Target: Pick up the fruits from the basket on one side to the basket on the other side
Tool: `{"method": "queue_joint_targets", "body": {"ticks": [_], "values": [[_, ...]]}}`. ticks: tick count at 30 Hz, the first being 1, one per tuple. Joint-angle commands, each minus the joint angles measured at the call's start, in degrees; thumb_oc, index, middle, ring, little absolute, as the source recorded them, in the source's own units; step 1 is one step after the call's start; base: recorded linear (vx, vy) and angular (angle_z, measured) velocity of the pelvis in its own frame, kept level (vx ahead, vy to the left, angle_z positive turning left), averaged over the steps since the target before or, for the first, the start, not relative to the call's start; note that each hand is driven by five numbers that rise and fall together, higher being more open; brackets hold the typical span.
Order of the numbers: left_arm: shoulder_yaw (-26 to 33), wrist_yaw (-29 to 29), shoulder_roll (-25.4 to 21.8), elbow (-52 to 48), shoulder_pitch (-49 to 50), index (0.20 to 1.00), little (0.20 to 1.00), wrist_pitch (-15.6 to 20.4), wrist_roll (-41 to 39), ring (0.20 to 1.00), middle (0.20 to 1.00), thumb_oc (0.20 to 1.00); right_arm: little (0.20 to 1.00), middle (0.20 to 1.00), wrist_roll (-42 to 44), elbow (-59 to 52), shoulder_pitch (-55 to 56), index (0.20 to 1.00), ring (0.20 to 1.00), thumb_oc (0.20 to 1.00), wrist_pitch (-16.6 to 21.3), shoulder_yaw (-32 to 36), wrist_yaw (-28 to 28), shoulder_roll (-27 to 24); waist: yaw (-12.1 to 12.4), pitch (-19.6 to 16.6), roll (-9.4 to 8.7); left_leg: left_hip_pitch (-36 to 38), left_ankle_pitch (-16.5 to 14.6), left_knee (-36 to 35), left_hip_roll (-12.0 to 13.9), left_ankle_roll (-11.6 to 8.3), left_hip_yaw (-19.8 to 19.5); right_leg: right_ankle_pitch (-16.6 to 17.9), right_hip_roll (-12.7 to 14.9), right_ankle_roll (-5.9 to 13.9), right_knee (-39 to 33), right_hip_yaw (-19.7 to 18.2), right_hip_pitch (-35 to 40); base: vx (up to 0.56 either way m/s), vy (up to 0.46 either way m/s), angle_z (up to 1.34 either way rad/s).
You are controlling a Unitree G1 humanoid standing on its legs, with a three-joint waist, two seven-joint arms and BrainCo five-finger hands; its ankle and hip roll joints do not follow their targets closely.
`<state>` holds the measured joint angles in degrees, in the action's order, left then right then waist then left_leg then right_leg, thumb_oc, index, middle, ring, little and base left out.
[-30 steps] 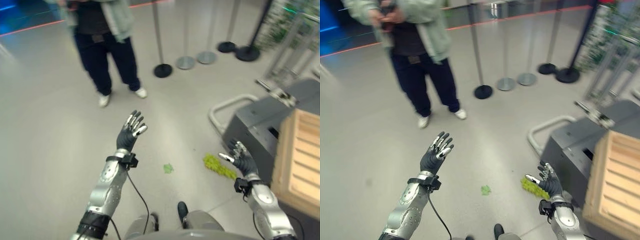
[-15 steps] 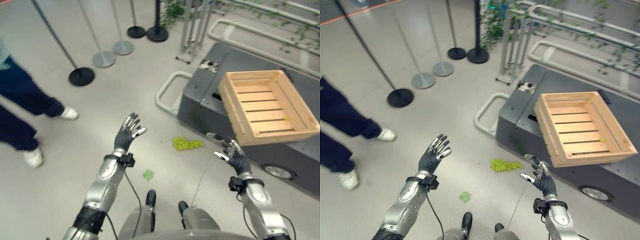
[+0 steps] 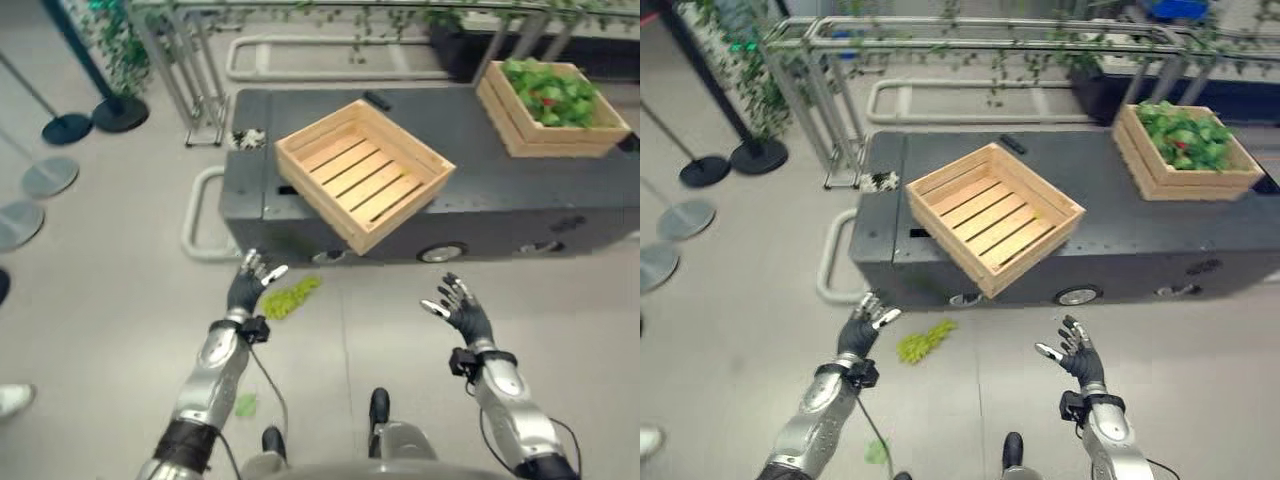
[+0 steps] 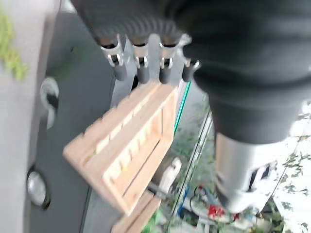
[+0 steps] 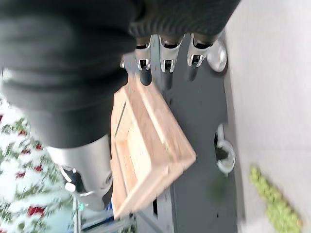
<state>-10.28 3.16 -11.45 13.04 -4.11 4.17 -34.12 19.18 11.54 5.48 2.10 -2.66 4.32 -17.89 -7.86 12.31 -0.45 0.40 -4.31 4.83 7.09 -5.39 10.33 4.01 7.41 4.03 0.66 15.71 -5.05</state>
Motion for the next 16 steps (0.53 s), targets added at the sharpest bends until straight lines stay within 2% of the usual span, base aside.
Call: {"method": "queue_joint_targets", "body": {"ticks": [1, 2, 4, 5, 6, 7, 8, 10, 11, 12, 14, 16], "values": [[-0.3, -0.8, -0.5, 3.8, -1.2, 1.000, 1.000, 0.3, -6.7, 1.000, 1.000, 1.000, 1.000, 1.000, 1.6, 2.9, -2.9, 1.000, 1.000, 1.000, 0.8, -0.3, 0.2, -0.8, 0.0, -0.6, -0.41, -4.1, -6.9, 10.9, -1.4, 0.73, -1.0, -8.6, 2.3, 3.57, 2.2, -2.5, 0.0, 0.10, -0.121, -0.40], [-0.7, -1.5, -0.2, 6.6, -1.5, 1.000, 1.000, -0.2, -7.0, 1.000, 1.000, 1.000, 1.000, 1.000, 1.7, 5.5, -4.0, 1.000, 1.000, 1.000, 0.6, -1.1, -0.1, -1.5, 0.3, -0.3, -0.26, -4.7, -6.9, 16.0, -1.4, 0.14, -2.1, -9.2, 1.5, 2.81, 1.8, -3.3, 0.9, 0.10, -0.164, -0.51], [-0.5, -2.4, 0.4, 13.7, -2.8, 1.000, 1.000, -1.1, -7.1, 1.000, 1.000, 1.000, 1.000, 1.000, 1.1, 11.5, -5.7, 1.000, 1.000, 1.000, -0.2, -3.0, -0.2, -2.5, 1.2, 1.3, -0.11, -7.6, -4.4, 27.8, -2.5, -1.06, -5.8, -10.4, 0.2, 0.72, 1.7, -4.1, 3.2, 0.08, -0.189, -0.55], [0.0, -1.9, 0.9, 16.6, -3.5, 1.000, 1.000, -1.0, -6.8, 1.000, 1.000, 1.000, 1.000, 1.000, 1.1, 13.1, -6.2, 1.000, 1.000, 1.000, -0.6, -3.5, -0.1, -2.8, 1.7, 2.3, -0.13, -8.5, -2.8, 31.2, -3.6, -1.74, -8.7, -10.7, -0.2, 0.12, 1.5, -4.6, 4.5, 0.06, -0.116, -0.49], [0.3, -1.0, 1.4, 20.5, -4.1, 1.000, 1.000, -0.7, -5.3, 1.000, 1.000, 1.000, 1.000, 1.000, 1.1, 16.7, -7.0, 1.000, 1.000, 1.000, -0.8, -4.2, -0.1, -2.8, 2.1, 2.7, -0.18, -8.8, -2.7, 32.4, -5.2, -1.85, -10.9, -10.9, -0.4, -0.25, 1.4, -5.4, 5.0, 0.07, -0.036, -0.52], [0.2, -0.2, 2.0, 25.4, -4.9, 1.000, 1.000, -1.1, -2.8, 1.000, 1.000, 1.000, 1.000, 1.000, -0.4, 21.4, -8.5, 1.000, 1.000, 1.000, -1.5, -5.2, 0.5, -2.9, 2.6, 2.7, 0.06, -9.2, -3.5, 30.9, -7.0, -1.64, -13.1, -11.3, -0.5, -0.21, 1.4, -6.8, 5.3, 0.07, 0.019, -0.43], [0.3, -0.3, 2.3, 28.1, -5.2, 1.000, 1.000, -1.2, -1.2, 1.000, 1.000, 1.000, 1.000, 1.000, -0.5, 24.0, -9.5, 1.000, 1.000, 1.000, -1.8, -5.7, 0.4, -2.7, 2.4, 2.4, 0.42, -9.3, -2.9, 28.1, -7.0, -1.37, -13.8, -11.5, -0.4, 0.00, 1.4, -7.8, 5.3, 0.09, 0.075, -0.67], [0.8, 0.3, 2.7, 38.6, -6.1, 1.000, 1.000, -1.5, 3.0, 1.000, 1.000, 1.000, 1.000, 1.000, -1.5, 32.1, -10.3, 1.000, 1.000, 1.000, -2.2, -6.5, 0.5, -2.2, 2.2, 1.6, 1.19, -8.6, -1.2, 22.5, -3.6, -1.86, -14.3, -12.2, -0.6, 0.54, 1.6, -9.1, 5.7, 0.12, 0.087, -0.64], [0.4, 0.8, 3.0, 44.9, -7.6, 1.000, 1.000, -1.7, 7.5, 1.000, 1.000, 1.000, 1.000, 1.000, -2.0, 38.3, -11.7, 1.000, 1.000, 1.000, -2.1, -6.8, 0.9, -1.7, 2.2, 1.2, 1.66, -8.3, -0.4, 16.9, -1.0, -2.37, -13.8, -12.9, -0.8, 1.03, 1.5, -9.3, 6.0, 0.16, 0.073, -0.42], [0.9, 1.0, 3.6, 48.4, -8.2, 1.000, 1.000, -2.3, 7.8, 1.000, 1.000, 1.000, 1.000, 1.000, -2.2, 42.1, -12.6, 1.000, 1.000, 1.000, -2.2, -6.8, 1.1, -1.3, 2.4, 0.6, 2.35, -8.5, 0.6, 11.4, 0.1, -2.38, -13.7, -13.3, -1.5, 1.19, 1.3, -9.2, 6.6, 0.18, 0.046, -0.25], [-0.4, 0.5, 4.0, 55.3, -9.2, 1.000, 1.000, -3.3, 15.5, 1.000, 1.000, 1.000, 1.000, 1.000, -3.6, 51.0, -13.5, 1.000, 1.000, 1.000, -2.7, -7.2, 0.5, -0.8, 2.5, 0.3, 3.53, -6.1, 2.3, 5.3, 0.0, -2.69, -13.7, -13.6, -2.7, 1.14, 1.7, -8.5, 7.9, 0.16, 0.011, -0.02], [-0.5, 0.7, 4.0, 59.3, -9.2, 1.000, 1.000, -4.0, 20.2, 1.000, 1.000, 1.000, 1.000, 1.000, -5.0, 57.5, -14.4, 1.000, 1.000, 1.000, -3.3, -6.1, 0.5, 0.2, 2.6, -0.2, 3.07, -5.3, 0.7, 8.3, -2.2, -3.07, -15.8, -13.7, -1.8, 1.10, 1.0, -8.2, 9.3, 0.13, 0.021, 0.12]]}}
